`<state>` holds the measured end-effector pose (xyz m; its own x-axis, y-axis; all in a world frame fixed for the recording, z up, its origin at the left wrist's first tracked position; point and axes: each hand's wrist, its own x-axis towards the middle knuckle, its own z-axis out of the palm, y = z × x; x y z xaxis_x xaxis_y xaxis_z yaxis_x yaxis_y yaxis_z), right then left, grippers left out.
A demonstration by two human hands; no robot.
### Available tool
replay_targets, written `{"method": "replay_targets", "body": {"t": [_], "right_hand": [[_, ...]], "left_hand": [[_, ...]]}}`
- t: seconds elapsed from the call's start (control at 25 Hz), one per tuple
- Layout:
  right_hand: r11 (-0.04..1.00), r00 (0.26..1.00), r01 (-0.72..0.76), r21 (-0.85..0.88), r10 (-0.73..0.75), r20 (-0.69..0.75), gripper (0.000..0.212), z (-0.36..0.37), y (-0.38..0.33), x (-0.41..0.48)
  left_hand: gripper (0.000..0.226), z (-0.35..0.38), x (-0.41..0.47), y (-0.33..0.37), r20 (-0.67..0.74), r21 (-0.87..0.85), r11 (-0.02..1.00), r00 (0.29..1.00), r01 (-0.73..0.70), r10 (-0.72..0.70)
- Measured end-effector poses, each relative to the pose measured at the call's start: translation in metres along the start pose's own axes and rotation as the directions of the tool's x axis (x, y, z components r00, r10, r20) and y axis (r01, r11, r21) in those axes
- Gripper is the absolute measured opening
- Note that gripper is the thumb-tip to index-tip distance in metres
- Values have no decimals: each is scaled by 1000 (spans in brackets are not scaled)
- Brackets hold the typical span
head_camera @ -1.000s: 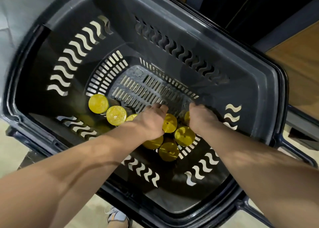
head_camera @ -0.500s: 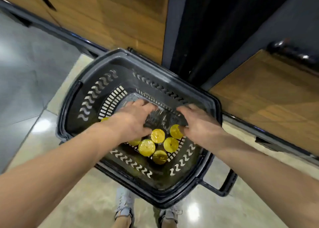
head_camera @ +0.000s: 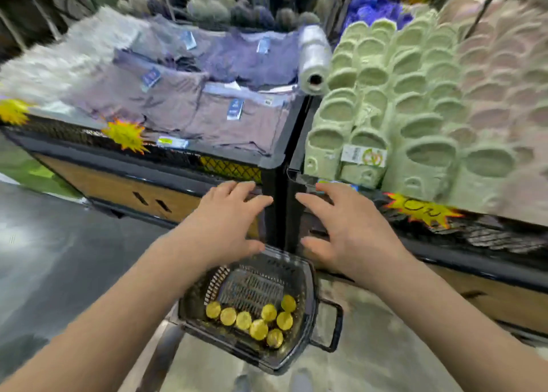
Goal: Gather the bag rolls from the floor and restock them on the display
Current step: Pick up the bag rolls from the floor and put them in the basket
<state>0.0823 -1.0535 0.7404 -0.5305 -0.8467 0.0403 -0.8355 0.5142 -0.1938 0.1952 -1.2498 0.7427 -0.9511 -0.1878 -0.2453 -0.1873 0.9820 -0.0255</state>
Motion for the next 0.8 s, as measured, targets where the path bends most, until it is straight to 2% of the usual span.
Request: {"method": "replay_targets", "body": {"t": [0.16,0.44,0.56,0.64,0.8], "right_hand": [[995,992,-60,-86,50,-115,77,-86,12,-22],[933,926,-339,-121,308,-217,80,-146,27,-84],[857,846,-506,-102,470,-251,79,-158,26,-124],[783,778,-613,-106,575,-255,78,-160,27,-156],[608,606,-789,-83,750,-265,78,-153,25,-233]], "left_hand": [[91,-73,1,33,-140,32,998,988,-59,63],[85,-134,19,89,-262,67,957,921,-282,290],[86,-152,31,128,-257,102,900,863,-423,434],[85,-159,36,161,-255,107,840,802,-533,541],[85,-158,33,234,-212,116,695,666,-710,716]]}}
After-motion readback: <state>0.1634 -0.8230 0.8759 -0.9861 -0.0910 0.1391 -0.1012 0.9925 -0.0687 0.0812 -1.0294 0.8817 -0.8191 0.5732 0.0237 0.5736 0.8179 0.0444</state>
